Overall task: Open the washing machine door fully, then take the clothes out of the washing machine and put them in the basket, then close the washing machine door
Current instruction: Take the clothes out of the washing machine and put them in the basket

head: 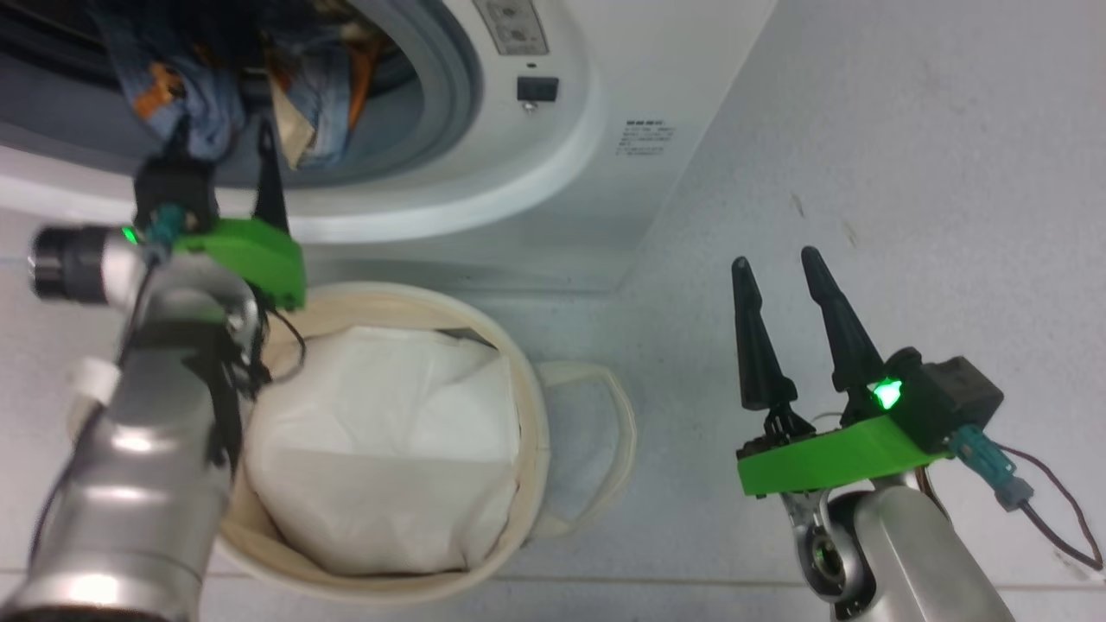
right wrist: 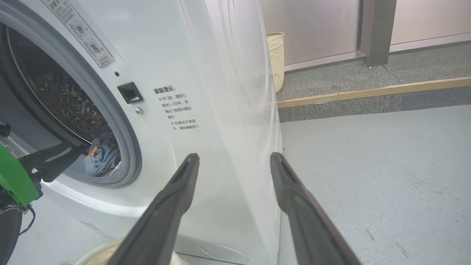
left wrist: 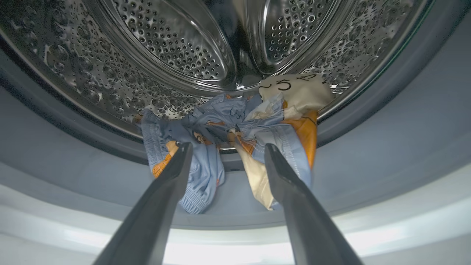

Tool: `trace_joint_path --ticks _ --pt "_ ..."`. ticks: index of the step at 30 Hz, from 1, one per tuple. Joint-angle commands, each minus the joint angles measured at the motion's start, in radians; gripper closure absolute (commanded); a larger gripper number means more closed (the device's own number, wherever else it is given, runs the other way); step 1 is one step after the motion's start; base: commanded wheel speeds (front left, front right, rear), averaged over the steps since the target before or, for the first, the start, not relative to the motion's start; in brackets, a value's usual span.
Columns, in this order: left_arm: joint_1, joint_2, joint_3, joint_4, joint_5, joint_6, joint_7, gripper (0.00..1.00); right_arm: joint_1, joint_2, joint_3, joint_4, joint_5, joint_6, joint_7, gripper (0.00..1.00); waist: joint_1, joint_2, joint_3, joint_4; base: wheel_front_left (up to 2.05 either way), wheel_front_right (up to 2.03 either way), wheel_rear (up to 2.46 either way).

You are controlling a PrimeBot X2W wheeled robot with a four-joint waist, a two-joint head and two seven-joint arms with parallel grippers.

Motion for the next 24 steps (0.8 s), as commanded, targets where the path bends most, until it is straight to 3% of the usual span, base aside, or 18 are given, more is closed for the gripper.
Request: trace_joint_path --ticks 1,8,12,24 --pt "-0.060 0.056 0.018 0.007 0.017 0.005 -0.005 0.00 -0.008 0.004 0.029 -0.034 -0.013 0.008 -0.012 0.00 0.0000 0.0000 0.061 -0.026 0.00 0.00 0.00" --pt "-0.221 0.109 0.011 0.182 0.037 0.046 0.013 0.00 -0.033 0.004 0.056 -0.040 -0.009 0.008 -0.012 0.00 0.0000 0.0000 0.118 -0.052 0.00 0.00 0.00" --pt "-0.286 0.123 0.002 0.250 0.039 0.042 0.030 0.00 -0.037 0.004 0.061 -0.041 0.010 0.008 -0.012 0.00 0.0000 0.0000 0.139 -0.058 0.00 0.00 0.00" --pt "-0.332 0.155 -0.012 0.320 0.039 0.091 0.080 0.00 -0.035 0.004 0.084 -0.021 -0.006 0.008 -0.012 0.00 0.0000 0.0000 0.155 -0.066 0.00 0.00 0.00"
